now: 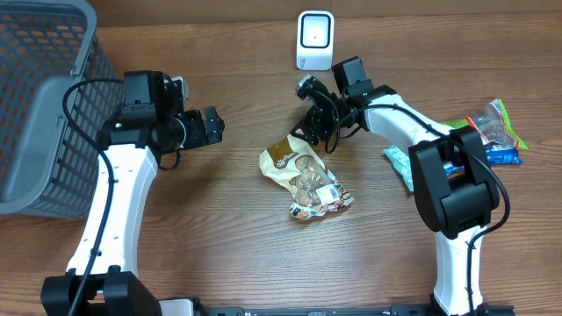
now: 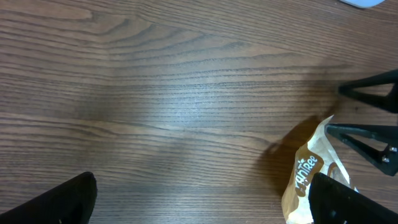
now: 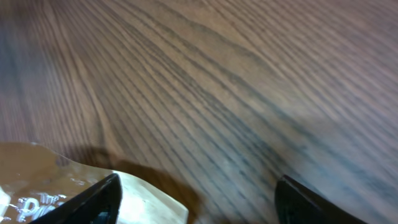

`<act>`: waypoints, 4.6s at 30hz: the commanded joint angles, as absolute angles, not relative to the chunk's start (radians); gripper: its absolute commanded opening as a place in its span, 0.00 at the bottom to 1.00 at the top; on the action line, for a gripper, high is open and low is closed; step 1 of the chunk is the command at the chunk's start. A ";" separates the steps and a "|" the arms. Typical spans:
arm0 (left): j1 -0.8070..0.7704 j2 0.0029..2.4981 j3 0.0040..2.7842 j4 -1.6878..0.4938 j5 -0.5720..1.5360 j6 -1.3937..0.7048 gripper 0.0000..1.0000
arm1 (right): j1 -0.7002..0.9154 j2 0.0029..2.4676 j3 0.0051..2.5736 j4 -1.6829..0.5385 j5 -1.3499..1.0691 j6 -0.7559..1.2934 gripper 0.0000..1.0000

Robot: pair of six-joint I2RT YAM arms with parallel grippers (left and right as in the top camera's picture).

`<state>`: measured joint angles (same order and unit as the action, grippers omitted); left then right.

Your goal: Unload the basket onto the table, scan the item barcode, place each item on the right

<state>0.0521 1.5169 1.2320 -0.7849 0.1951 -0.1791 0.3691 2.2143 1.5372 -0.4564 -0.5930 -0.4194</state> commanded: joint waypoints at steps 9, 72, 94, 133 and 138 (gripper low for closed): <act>0.044 1.518 1.254 -0.781 0.207 -0.157 1.00 | 0.375 2.235 1.536 -0.547 -0.727 -0.432 0.04; 0.044 1.518 1.254 -0.781 0.207 -0.157 1.00 | 0.283 1.869 1.617 -1.158 -0.194 -0.105 0.89; 0.044 1.518 1.254 -0.781 0.207 -0.157 1.00 | 0.225 1.876 1.044 -0.658 -0.582 -0.386 0.85; 0.045 1.518 1.254 -0.781 0.207 -0.157 1.00 | 0.251 1.685 1.579 -0.998 -0.915 -0.687 0.04; 0.045 1.518 1.254 -0.781 0.207 -0.157 1.00 | 0.251 1.629 1.579 -0.998 -0.919 -0.814 0.04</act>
